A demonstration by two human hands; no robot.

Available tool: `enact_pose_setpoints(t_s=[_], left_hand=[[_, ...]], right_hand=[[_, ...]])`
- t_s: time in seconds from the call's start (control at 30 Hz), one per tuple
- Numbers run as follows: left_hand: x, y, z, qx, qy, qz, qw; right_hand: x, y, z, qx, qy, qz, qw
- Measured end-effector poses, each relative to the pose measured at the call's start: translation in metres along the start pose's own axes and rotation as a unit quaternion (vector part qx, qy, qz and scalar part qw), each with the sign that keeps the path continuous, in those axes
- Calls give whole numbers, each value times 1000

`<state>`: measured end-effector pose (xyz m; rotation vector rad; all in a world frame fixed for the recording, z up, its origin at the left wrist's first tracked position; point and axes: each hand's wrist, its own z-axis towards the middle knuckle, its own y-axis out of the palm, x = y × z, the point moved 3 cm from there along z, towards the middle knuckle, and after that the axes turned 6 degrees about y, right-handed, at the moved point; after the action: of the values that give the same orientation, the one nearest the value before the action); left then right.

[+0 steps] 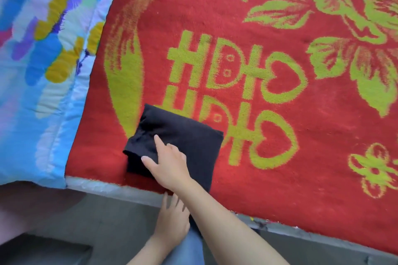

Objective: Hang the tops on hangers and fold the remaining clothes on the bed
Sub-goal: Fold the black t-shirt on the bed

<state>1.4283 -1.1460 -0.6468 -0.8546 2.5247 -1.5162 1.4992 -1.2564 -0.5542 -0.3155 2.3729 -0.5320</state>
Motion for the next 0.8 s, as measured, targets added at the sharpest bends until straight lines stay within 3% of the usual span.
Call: enact_pose_setpoints(t_s=[0.03,0.07,0.1,0.17,0.23,0.3,0.37,0.47,0.63,0.8], left_hand=[[-2,11,-11,-10,17,-4,1000],[-6,8,-24,64,34,7,997],[-10,17,-28,67,45,-23,996],[-27,12,-36,182,4,-16,983],[-45,2,-32,230,-44,-3,972],[-61,-8,-19,247,-58,32,967],[-71,-8,-3,230,-25,88,969],[-87,-6,26,184,32,142,972],[-91,-5,34,163,48,144,975],[-89,-3,36,193,26,124,973]], right_hand=[[11,7,3,14,-1,-28,1000],[27,10,5,68,-3,-61,996],[44,9,2,144,-2,-92,985],[75,13,-7,219,-18,-149,964],[104,30,-12,226,-73,-228,944],[121,47,-14,168,-110,-287,937],[134,59,-8,79,-70,-325,940],[139,60,4,68,-68,-364,926],[151,53,11,158,-171,-416,879],[146,35,9,269,-203,-317,886]])
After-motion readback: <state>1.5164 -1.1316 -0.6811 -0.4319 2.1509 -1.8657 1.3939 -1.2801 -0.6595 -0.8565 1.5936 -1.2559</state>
